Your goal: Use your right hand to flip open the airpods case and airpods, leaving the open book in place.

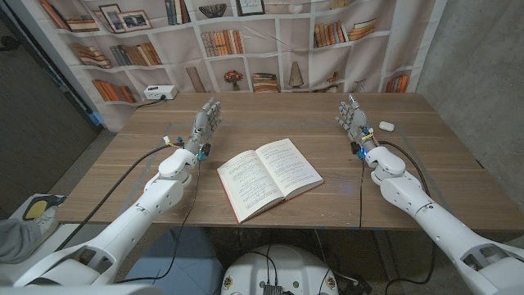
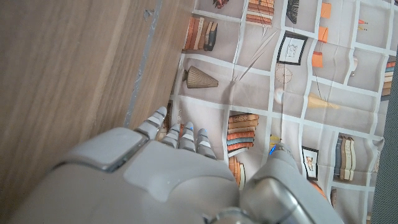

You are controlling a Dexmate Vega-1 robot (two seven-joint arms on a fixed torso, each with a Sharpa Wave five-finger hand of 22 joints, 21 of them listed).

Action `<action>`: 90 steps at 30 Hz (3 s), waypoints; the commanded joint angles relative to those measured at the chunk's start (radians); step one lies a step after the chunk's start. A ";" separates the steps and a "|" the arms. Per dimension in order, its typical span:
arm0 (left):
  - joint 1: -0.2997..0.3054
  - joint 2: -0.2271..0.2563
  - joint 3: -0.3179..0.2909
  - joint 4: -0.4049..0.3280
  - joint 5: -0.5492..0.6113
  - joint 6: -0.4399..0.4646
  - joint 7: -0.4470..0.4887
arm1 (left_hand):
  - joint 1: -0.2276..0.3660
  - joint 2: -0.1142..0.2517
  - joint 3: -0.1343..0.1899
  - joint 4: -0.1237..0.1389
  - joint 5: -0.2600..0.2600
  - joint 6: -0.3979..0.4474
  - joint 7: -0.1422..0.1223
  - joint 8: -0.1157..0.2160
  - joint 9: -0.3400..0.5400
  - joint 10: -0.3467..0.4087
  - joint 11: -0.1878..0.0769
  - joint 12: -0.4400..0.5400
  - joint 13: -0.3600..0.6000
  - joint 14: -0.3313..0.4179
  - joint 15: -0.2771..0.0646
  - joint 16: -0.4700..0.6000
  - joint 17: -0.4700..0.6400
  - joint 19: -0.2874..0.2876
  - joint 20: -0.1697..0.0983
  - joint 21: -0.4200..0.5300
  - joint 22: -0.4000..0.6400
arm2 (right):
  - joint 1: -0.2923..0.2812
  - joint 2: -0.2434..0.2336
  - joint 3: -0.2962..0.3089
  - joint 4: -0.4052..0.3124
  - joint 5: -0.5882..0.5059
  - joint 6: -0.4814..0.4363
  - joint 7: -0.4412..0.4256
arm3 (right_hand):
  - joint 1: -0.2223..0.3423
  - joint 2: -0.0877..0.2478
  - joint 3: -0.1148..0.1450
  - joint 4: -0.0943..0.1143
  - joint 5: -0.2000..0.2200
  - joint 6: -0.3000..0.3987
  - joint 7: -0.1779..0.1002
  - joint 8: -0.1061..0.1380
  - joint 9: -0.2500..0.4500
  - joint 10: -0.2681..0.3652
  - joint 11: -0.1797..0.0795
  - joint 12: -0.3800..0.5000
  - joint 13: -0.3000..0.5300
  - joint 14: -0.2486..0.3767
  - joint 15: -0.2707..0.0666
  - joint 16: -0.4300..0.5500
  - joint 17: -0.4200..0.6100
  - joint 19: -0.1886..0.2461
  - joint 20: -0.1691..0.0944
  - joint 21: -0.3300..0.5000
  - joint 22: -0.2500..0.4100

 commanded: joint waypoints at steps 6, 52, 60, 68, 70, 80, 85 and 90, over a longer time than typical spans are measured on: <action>0.023 0.002 -0.010 -0.021 -0.011 -0.008 -0.001 | 0.013 -0.001 0.006 -0.001 0.005 0.009 -0.001 0.009 0.004 0.006 -0.001 0.008 0.005 -0.005 -0.005 0.008 0.001 0.003 0.006 0.005 0.005 | -0.012 -0.004 -0.002 -0.020 0.007 -0.015 -0.005 | 0.011 0.002 0.008 0.001 0.007 -0.004 0.005 0.008 0.005 -0.002 0.008 0.007 0.003 -0.009 0.000 0.006 0.003 -0.002 0.007 0.006 0.002; 0.050 -0.002 -0.005 -0.055 -0.007 -0.016 0.012 | 0.022 -0.008 -0.009 -0.002 0.007 -0.041 0.035 0.002 0.000 -0.027 0.003 0.002 0.004 -0.064 -0.031 0.004 -0.001 -0.019 -0.053 0.002 0.003 | -0.051 -0.102 0.021 -0.131 -0.085 -0.035 -0.082 | 0.022 0.008 0.003 -0.014 0.006 -0.103 0.023 0.002 0.003 -0.137 0.031 0.001 -0.006 -0.120 0.030 0.000 -0.002 -0.086 -0.021 0.005 0.002; 0.066 0.003 -0.005 -0.081 0.003 -0.012 0.036 | 0.023 -0.007 -0.010 -0.002 0.007 -0.043 0.033 0.002 -0.001 -0.028 0.005 0.003 0.004 -0.062 -0.031 0.005 -0.001 -0.020 -0.050 0.003 0.003 | -0.052 -0.132 0.029 -0.157 -0.095 -0.076 -0.098 | 0.028 0.009 0.004 -0.017 0.005 -0.109 0.025 0.002 0.004 -0.135 0.044 0.004 -0.006 -0.123 0.040 0.001 -0.002 -0.090 -0.020 0.006 0.002; 0.074 0.005 -0.008 -0.096 0.005 -0.008 0.051 | 0.024 -0.007 -0.010 -0.002 0.007 -0.042 0.033 0.003 -0.001 -0.029 0.004 0.003 0.004 -0.062 -0.029 0.005 -0.001 -0.020 -0.048 0.003 0.003 | -0.059 -0.173 0.040 -0.213 -0.117 -0.152 -0.150 | 0.039 0.010 0.007 -0.023 0.004 -0.133 0.032 0.000 0.005 -0.126 0.059 0.012 -0.004 -0.131 0.056 0.002 -0.002 -0.102 0.001 0.005 0.002; 0.076 0.006 -0.009 -0.100 0.005 -0.006 0.053 | 0.024 -0.007 -0.011 -0.002 0.007 -0.043 0.032 0.003 -0.001 -0.029 0.005 0.003 0.004 -0.062 -0.029 0.005 -0.001 -0.020 -0.048 0.003 0.003 | -0.062 -0.176 0.044 -0.217 -0.116 -0.155 -0.154 | 0.040 0.010 0.007 -0.024 0.004 -0.135 0.033 0.000 0.005 -0.123 0.058 0.013 -0.003 -0.133 0.057 0.001 -0.001 -0.102 0.003 0.006 0.002; 0.082 0.005 -0.011 -0.094 0.001 -0.007 0.055 | 0.025 -0.007 -0.012 -0.002 0.007 -0.043 0.033 0.004 -0.001 -0.029 0.004 0.004 0.004 -0.062 -0.029 0.005 -0.001 -0.021 -0.048 0.003 0.004 | -0.086 -0.194 0.056 -0.296 -0.140 -0.244 -0.255 | 0.055 0.006 0.008 -0.031 0.002 -0.110 0.048 0.018 0.007 -0.069 0.068 0.034 0.001 -0.080 0.078 0.025 0.001 -0.064 0.035 0.021 0.002; 0.080 -0.011 -0.014 -0.071 -0.009 -0.026 0.050 | 0.025 -0.007 -0.012 -0.002 0.007 -0.042 0.031 0.005 -0.001 -0.029 0.003 0.004 0.004 -0.062 -0.029 0.006 -0.001 -0.020 -0.047 0.004 0.004 | -0.084 -0.185 0.054 -0.305 -0.152 -0.256 -0.282 | 0.060 0.004 0.008 -0.033 0.002 -0.123 0.038 0.013 0.007 -0.065 0.075 0.034 0.002 -0.077 0.091 0.025 0.002 -0.059 0.048 0.020 0.002; 0.077 -0.026 -0.013 -0.048 -0.013 -0.042 0.044 | 0.026 -0.007 -0.013 -0.002 0.007 -0.042 0.030 0.005 -0.002 -0.028 0.003 0.005 0.004 -0.061 -0.030 0.006 -0.001 -0.020 -0.047 0.004 0.004 | -0.078 -0.177 0.048 -0.318 -0.170 -0.287 -0.318 | 0.065 0.002 0.009 -0.035 0.001 -0.122 0.046 0.015 0.007 -0.047 0.088 0.040 0.003 -0.063 0.100 0.029 0.003 -0.057 0.056 0.020 0.002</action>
